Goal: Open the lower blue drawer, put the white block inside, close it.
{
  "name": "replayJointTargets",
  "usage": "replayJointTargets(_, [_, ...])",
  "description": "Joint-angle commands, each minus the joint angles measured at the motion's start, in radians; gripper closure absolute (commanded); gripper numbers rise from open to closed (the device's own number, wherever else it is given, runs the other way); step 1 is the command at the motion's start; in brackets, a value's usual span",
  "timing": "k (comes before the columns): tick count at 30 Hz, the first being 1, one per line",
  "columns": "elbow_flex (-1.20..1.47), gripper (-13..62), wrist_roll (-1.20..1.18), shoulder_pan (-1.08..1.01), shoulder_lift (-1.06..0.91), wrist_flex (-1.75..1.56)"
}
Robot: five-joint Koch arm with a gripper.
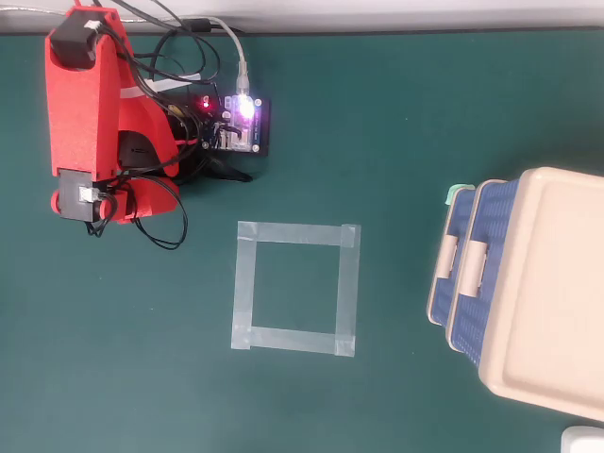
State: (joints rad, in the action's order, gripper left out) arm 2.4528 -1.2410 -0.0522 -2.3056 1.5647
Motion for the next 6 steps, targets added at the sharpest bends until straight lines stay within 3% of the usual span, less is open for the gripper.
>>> replayJointTargets(1, [0.041, 15.0, 0.008, -0.003, -0.044, 0.078])
replayJointTargets(6, [0.041, 15.0, 0.008, -0.003, -0.044, 0.078])
